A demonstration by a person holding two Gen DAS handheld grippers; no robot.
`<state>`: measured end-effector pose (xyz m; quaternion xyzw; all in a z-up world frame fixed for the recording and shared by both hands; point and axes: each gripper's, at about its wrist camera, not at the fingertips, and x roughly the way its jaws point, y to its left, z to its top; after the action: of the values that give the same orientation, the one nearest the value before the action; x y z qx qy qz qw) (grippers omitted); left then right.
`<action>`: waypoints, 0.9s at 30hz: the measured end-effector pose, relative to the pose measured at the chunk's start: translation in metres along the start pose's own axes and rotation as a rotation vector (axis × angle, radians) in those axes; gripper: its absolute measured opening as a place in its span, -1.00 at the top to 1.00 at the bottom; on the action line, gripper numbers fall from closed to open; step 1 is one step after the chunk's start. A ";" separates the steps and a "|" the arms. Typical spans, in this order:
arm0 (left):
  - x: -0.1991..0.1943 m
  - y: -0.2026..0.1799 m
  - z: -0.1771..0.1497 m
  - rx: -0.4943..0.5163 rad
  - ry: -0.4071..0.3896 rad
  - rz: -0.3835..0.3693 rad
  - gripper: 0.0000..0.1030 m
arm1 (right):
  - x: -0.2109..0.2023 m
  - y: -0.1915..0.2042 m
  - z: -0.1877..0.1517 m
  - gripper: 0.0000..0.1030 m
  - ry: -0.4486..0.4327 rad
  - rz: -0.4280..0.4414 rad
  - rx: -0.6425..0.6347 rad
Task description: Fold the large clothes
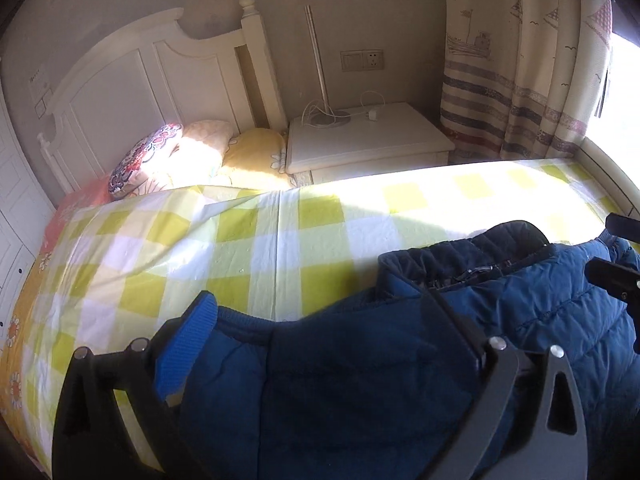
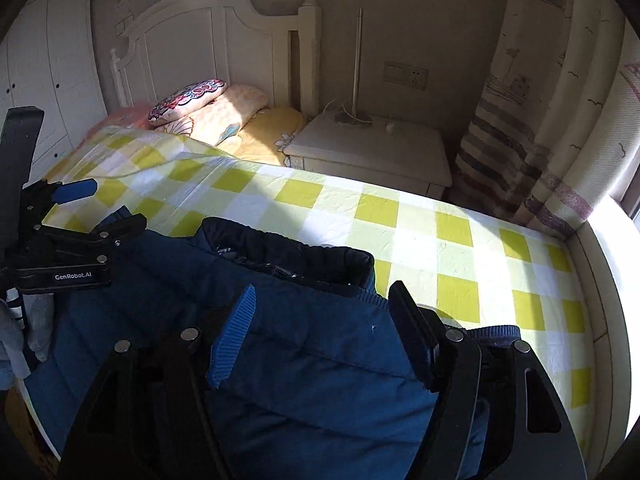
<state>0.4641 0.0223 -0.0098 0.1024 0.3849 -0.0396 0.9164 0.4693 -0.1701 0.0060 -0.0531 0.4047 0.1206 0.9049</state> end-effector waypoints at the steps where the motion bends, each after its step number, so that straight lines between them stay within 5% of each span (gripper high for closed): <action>1: 0.008 -0.005 -0.004 -0.002 0.022 -0.009 -0.95 | 0.013 0.009 -0.001 -0.31 0.032 -0.003 -0.027; 4: 0.039 -0.014 -0.018 0.024 0.077 -0.009 -0.95 | 0.060 0.012 -0.020 -0.42 0.146 -0.051 -0.061; 13: 0.072 -0.005 -0.028 -0.053 0.131 -0.093 -0.96 | 0.067 -0.004 -0.032 -0.47 0.095 0.013 0.043; 18: 0.071 -0.006 -0.029 -0.048 0.124 -0.085 -0.96 | 0.062 0.004 -0.029 -0.49 0.102 -0.022 0.001; 21: 0.070 -0.006 -0.030 -0.047 0.120 -0.079 -0.96 | 0.043 -0.008 -0.028 -0.49 0.071 -0.128 -0.032; 24: 0.070 -0.006 -0.030 -0.048 0.118 -0.079 -0.96 | 0.028 -0.061 -0.039 -0.52 0.060 -0.185 0.138; 27: 0.069 -0.007 -0.030 -0.051 0.117 -0.088 -0.96 | 0.035 -0.113 -0.062 -0.52 0.078 -0.019 0.343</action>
<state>0.4909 0.0229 -0.0807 0.0640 0.4428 -0.0640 0.8920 0.4767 -0.2853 -0.0622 0.0936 0.4536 0.0392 0.8854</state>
